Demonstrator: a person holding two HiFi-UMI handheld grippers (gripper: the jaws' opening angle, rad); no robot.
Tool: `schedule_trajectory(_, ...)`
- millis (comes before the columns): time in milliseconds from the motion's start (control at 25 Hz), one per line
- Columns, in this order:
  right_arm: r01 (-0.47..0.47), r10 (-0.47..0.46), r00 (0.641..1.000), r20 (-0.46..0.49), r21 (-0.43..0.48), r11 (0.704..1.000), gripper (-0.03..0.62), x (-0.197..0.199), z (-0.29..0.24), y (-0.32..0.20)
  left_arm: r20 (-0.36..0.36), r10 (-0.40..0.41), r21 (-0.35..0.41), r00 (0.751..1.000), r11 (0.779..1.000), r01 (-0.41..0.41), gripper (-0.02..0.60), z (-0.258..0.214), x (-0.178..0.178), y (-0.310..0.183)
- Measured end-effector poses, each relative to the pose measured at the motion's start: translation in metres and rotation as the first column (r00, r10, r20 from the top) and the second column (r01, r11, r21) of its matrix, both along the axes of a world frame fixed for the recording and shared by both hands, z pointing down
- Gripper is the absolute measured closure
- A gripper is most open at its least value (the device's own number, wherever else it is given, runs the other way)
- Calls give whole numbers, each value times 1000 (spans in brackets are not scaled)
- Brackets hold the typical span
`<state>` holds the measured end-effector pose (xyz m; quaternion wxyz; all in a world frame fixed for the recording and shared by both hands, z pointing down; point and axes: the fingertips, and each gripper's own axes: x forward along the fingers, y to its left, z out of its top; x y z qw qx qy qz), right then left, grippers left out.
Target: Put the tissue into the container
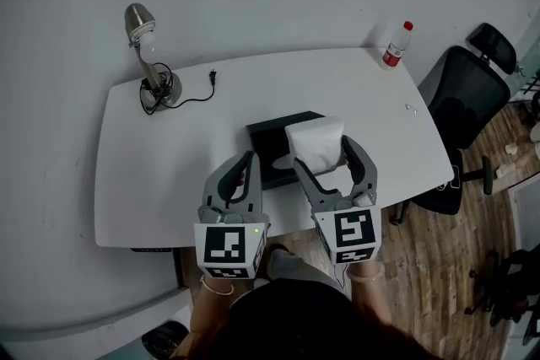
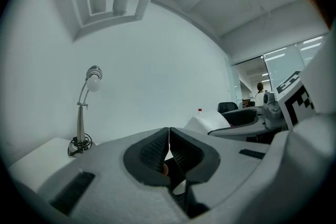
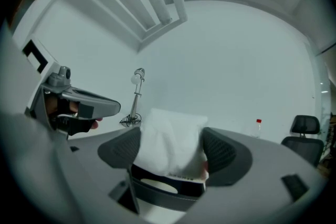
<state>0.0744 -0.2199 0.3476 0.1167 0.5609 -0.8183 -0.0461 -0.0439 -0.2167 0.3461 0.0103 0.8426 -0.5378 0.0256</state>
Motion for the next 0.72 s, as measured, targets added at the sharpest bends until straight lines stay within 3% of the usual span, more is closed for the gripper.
schedule_trajectory(720, 42, -45, 999, -15, -149, 988, 203, -3, 40, -31, -12, -12, -46, 1000, 999, 11, 554, 17, 6, -29)
